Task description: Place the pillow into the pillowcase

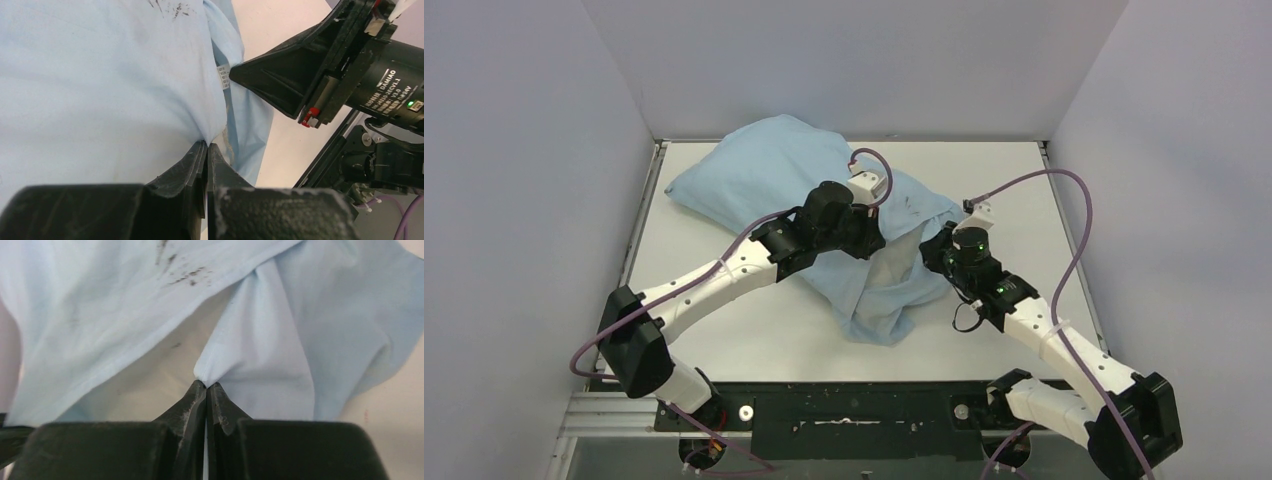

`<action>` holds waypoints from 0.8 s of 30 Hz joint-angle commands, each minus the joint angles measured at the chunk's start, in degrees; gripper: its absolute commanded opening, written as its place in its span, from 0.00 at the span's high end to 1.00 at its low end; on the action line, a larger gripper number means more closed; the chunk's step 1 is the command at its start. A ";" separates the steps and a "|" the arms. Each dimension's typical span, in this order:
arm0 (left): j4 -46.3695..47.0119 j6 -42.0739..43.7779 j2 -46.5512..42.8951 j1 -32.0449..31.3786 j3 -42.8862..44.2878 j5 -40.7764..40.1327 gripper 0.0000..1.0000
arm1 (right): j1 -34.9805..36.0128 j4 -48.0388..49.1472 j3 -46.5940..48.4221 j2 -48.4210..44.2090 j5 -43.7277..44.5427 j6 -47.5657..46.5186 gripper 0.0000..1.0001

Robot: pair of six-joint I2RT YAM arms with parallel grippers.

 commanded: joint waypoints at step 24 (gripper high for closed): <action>2.28 -1.83 -0.92 0.00 3.12 1.81 1.00 | -1.55 24.04 -9.12 -7.24 -8.80 14.90 1.00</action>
